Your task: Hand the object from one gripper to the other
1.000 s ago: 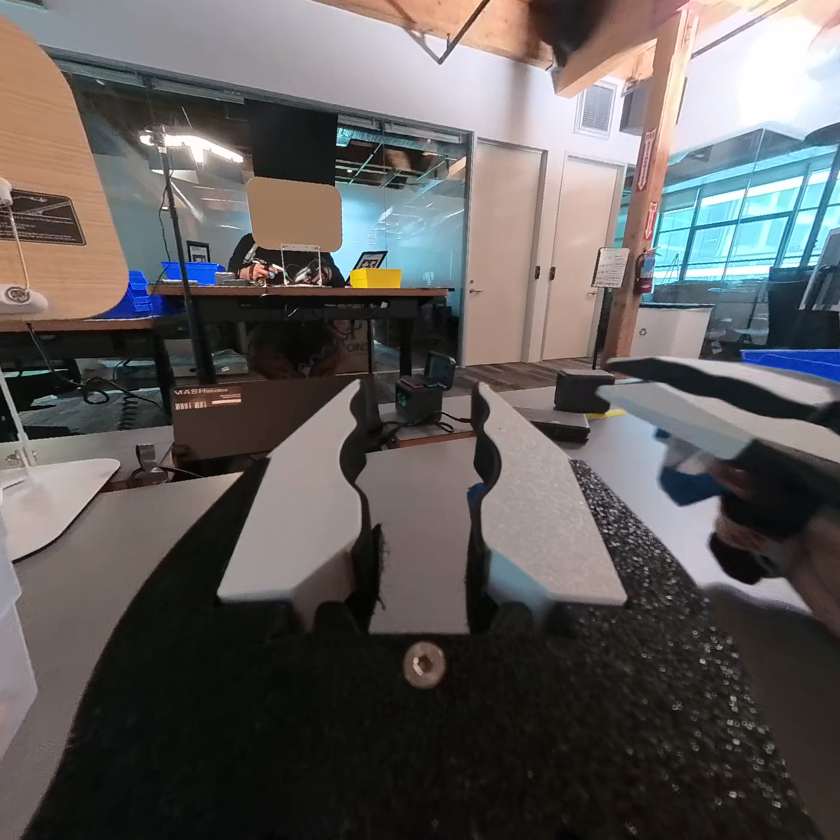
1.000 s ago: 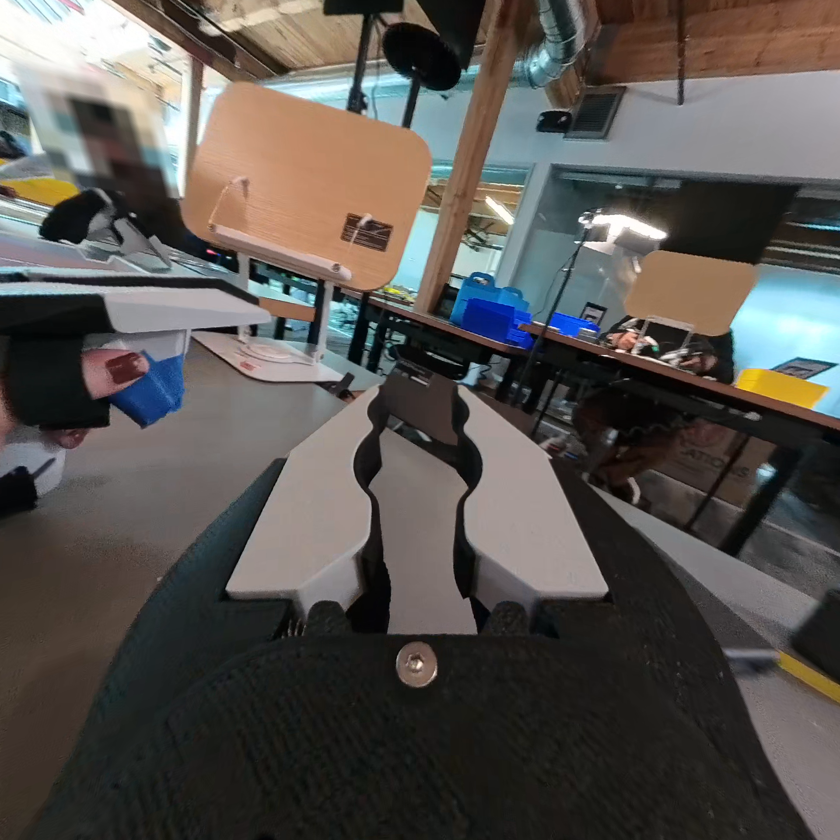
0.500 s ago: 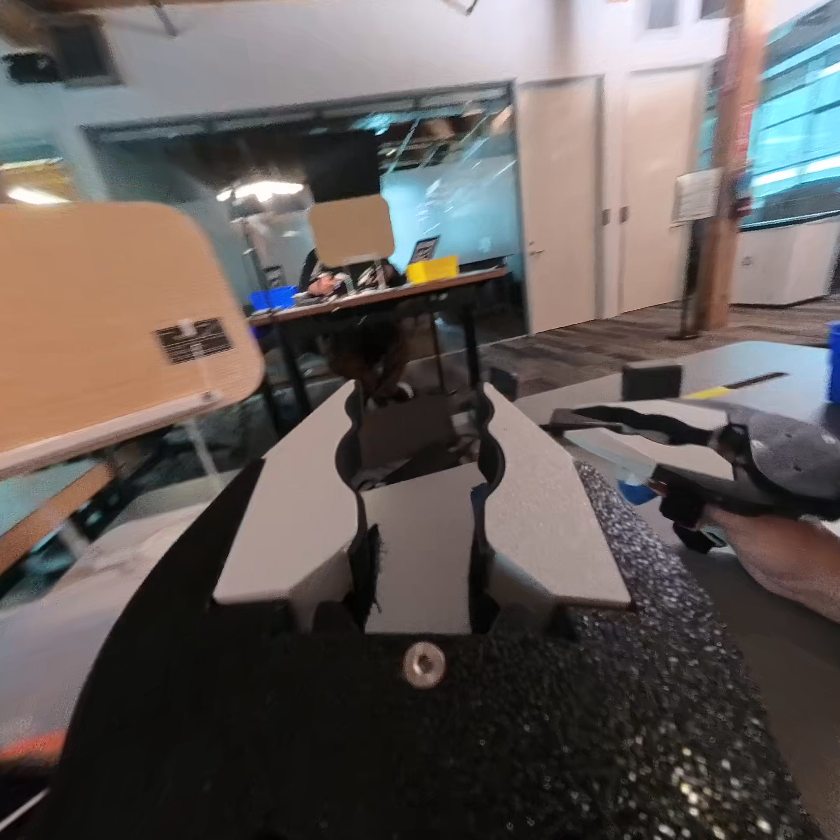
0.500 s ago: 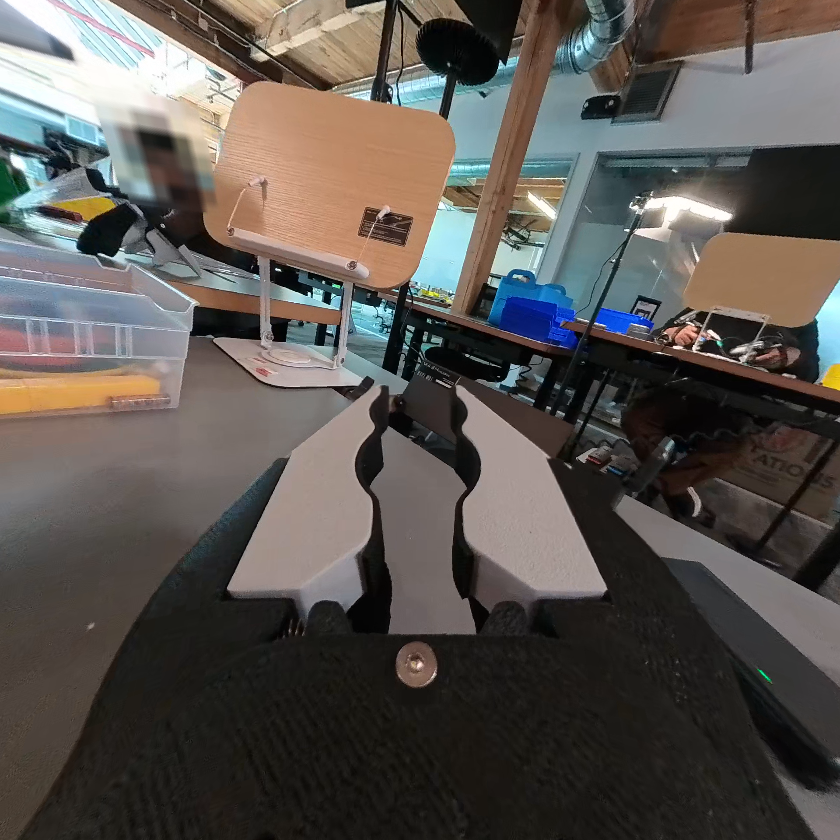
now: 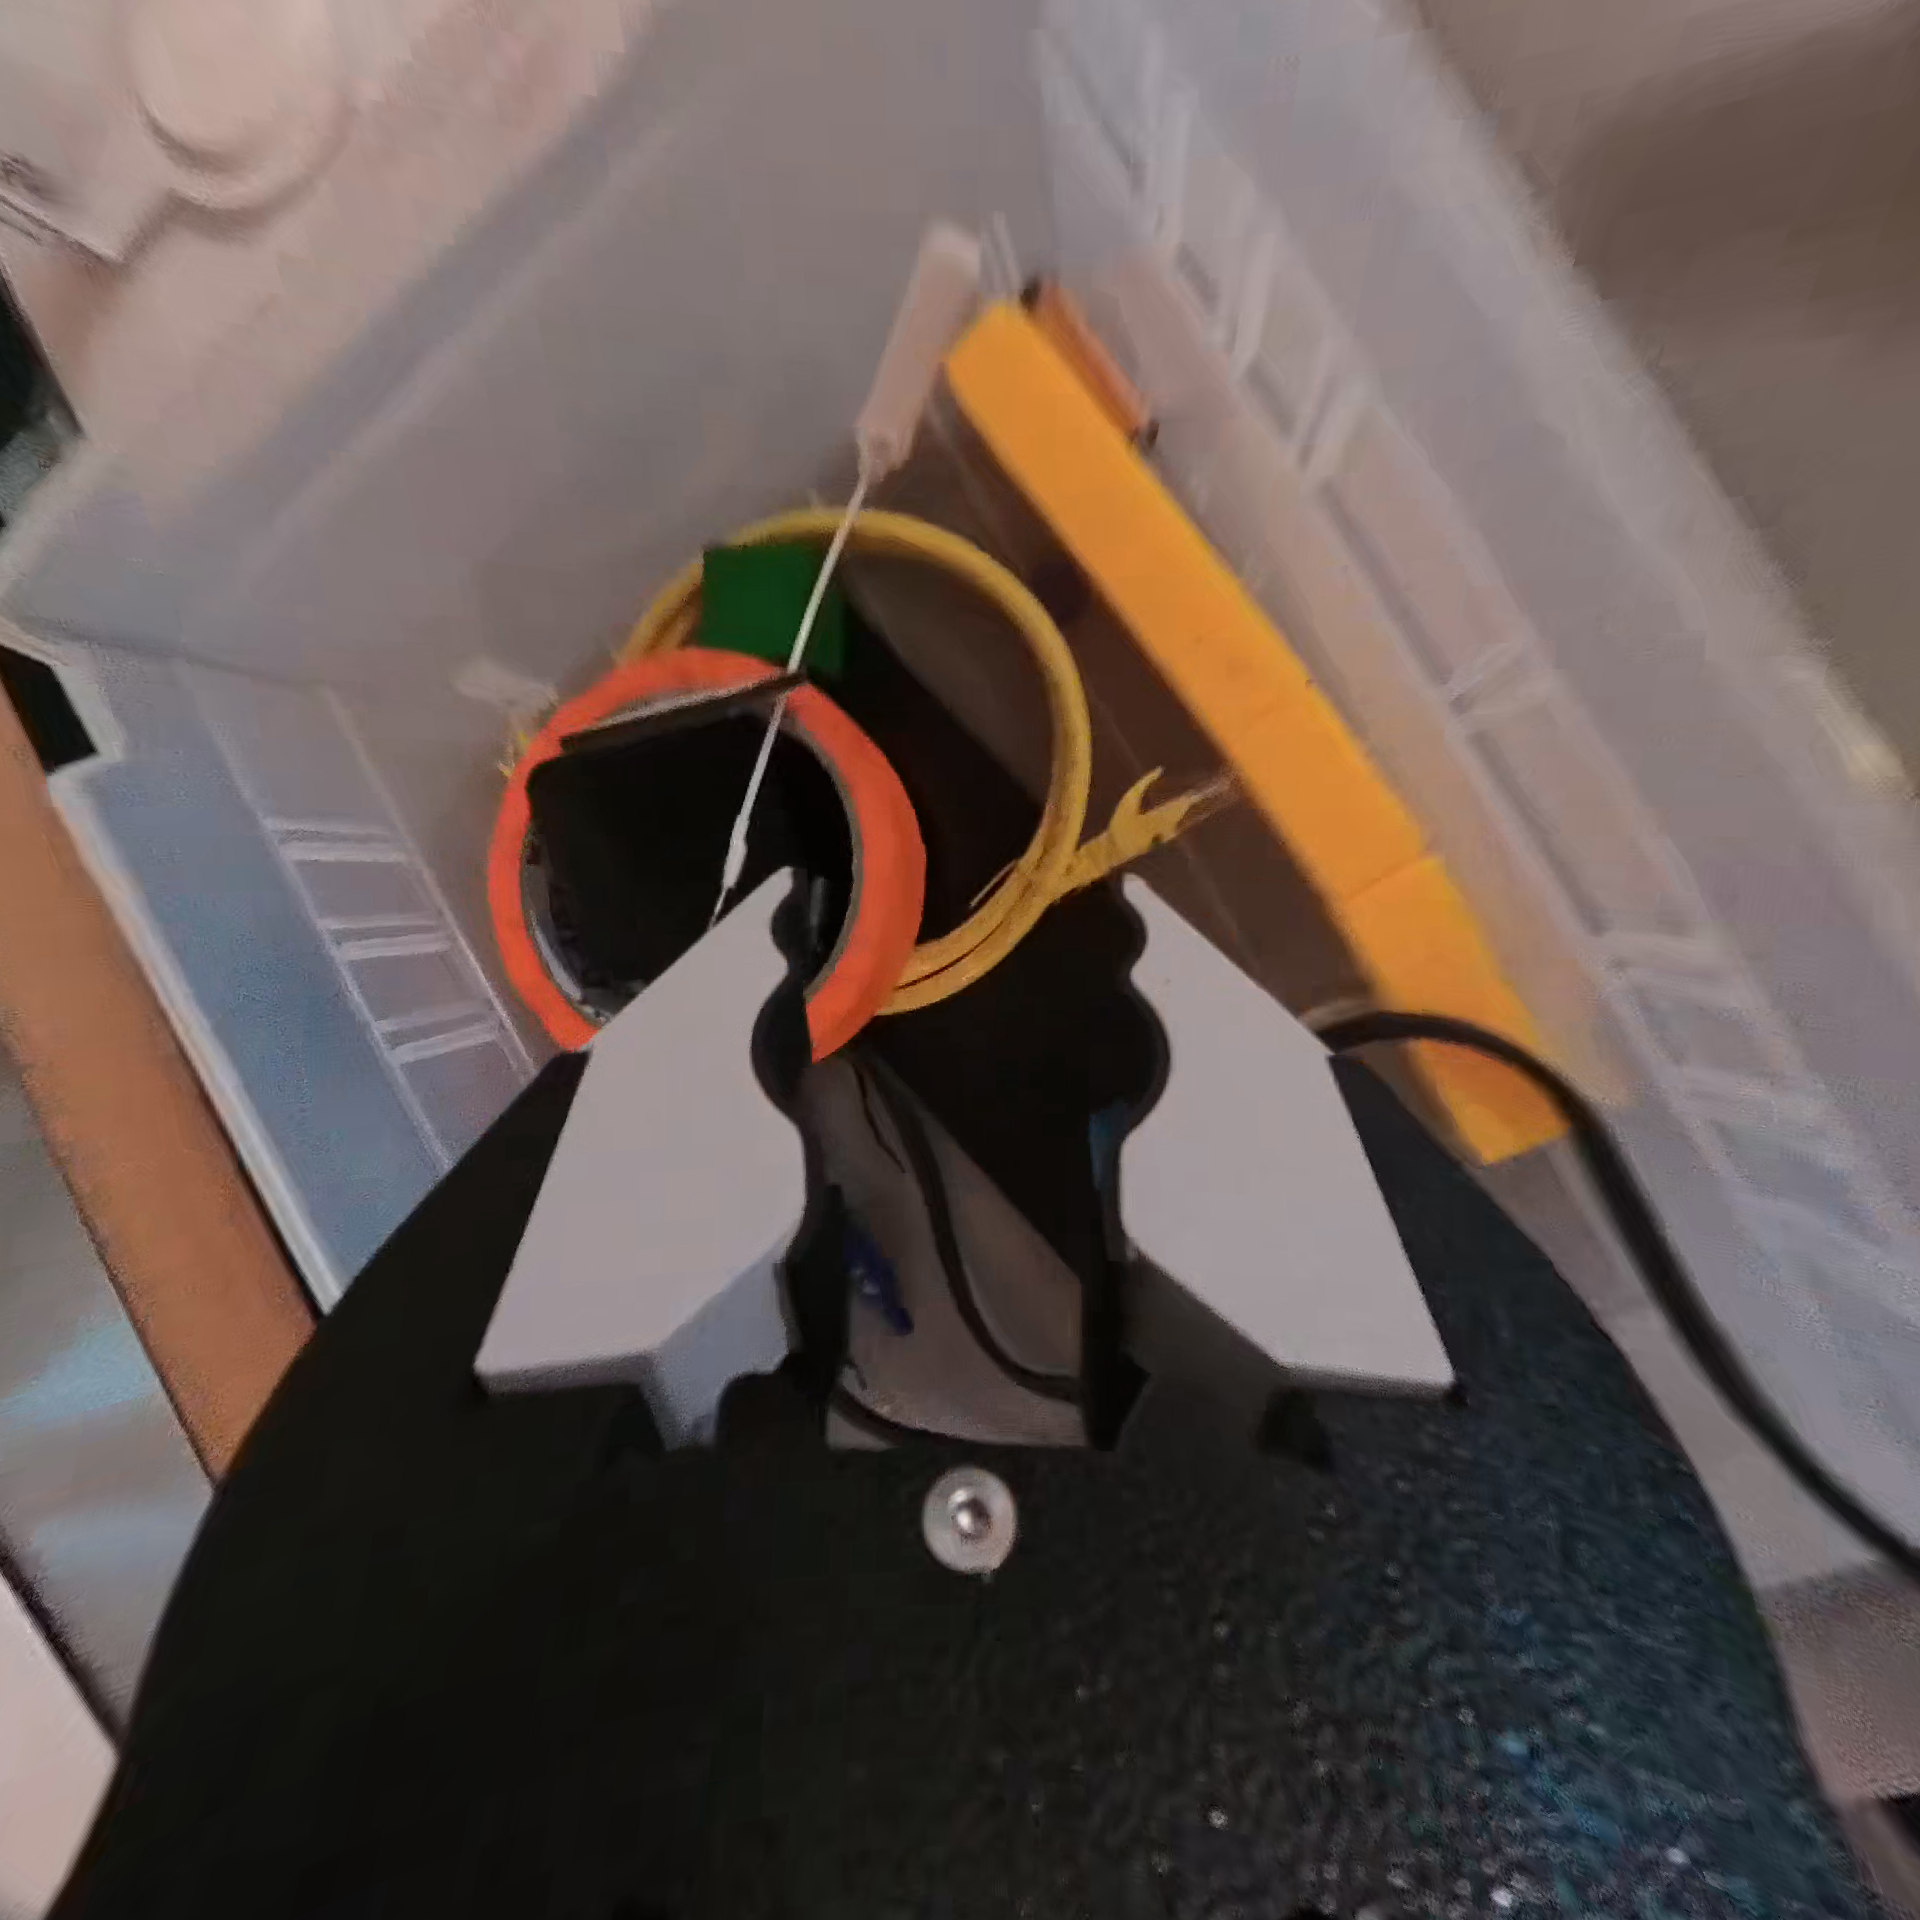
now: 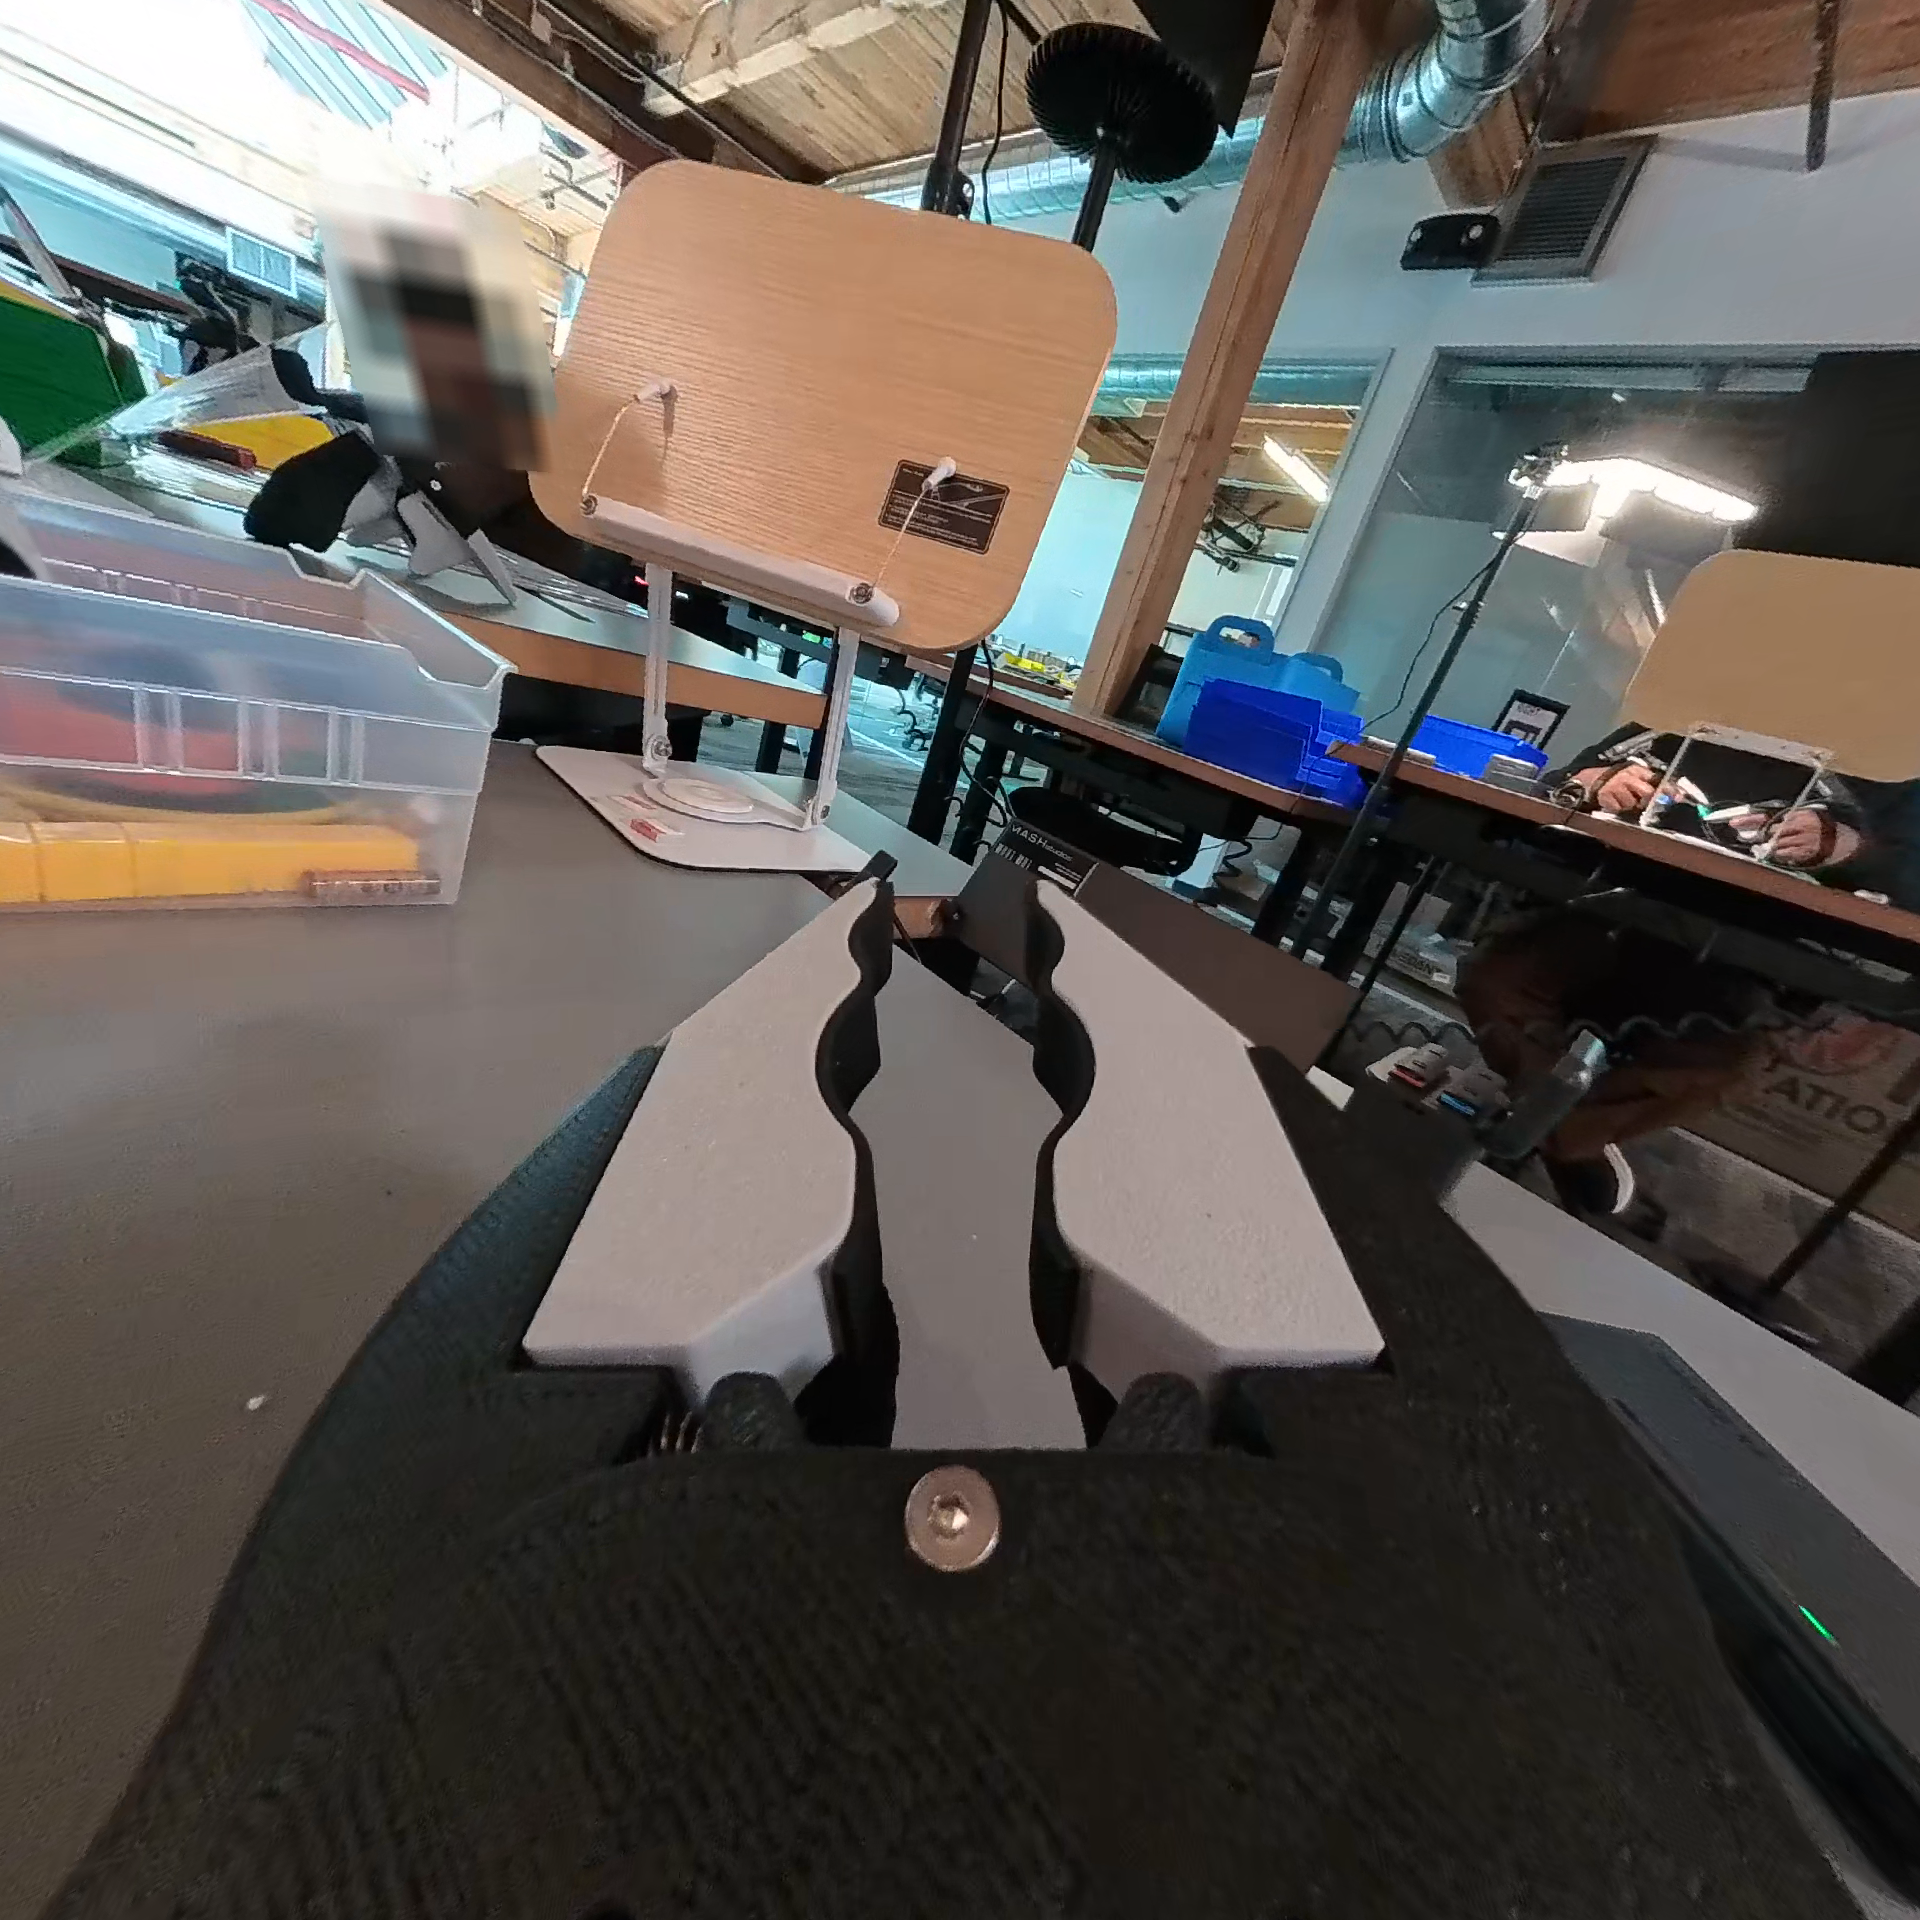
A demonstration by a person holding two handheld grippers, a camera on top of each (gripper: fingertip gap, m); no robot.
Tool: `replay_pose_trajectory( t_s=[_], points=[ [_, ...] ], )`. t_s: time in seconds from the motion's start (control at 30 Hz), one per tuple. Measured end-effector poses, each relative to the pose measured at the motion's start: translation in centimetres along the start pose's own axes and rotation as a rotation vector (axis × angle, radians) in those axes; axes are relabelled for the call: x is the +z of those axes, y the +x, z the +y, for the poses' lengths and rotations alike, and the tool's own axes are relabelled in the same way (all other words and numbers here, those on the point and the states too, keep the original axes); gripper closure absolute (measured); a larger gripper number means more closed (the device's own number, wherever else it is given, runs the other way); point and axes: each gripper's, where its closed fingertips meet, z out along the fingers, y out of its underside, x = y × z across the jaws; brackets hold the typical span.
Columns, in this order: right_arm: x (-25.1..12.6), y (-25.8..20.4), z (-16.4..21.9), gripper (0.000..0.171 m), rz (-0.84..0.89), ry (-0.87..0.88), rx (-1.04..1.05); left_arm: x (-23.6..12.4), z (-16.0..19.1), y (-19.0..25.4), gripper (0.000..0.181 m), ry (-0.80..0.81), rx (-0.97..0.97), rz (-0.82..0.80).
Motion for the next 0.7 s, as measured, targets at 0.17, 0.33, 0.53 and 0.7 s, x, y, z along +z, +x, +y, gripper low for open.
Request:
replay_pose_trajectory(
  t_s=[0.17, 0.33, 0.53, 0.7],
  points=[
    [0.1, -0.2, 0.1, 0.148, -0.008, -0.003, 0.001, 2.0, 2.0, -0.9, 0.142, -0.129, 0.052, 0.017],
    [0.1, -0.3, 0.1, 0.148, -0.016, -0.004, 0.013, 1.7, 2.6, -0.8, 0.170, -0.187, 0.020, 0.079],
    [0.2, -0.3, 0.1, 0.148, -0.020, -0.008, 0.023, -1.3, -0.4, 0.7, 0.173, 0.046, -0.221, 0.209],
    [0.2, -0.5, 0.2, 0.149, -0.030, -0.013, 0.026, -6.5, -4.7, -0.2, 0.173, 0.446, -0.684, 0.412]
  ],
)
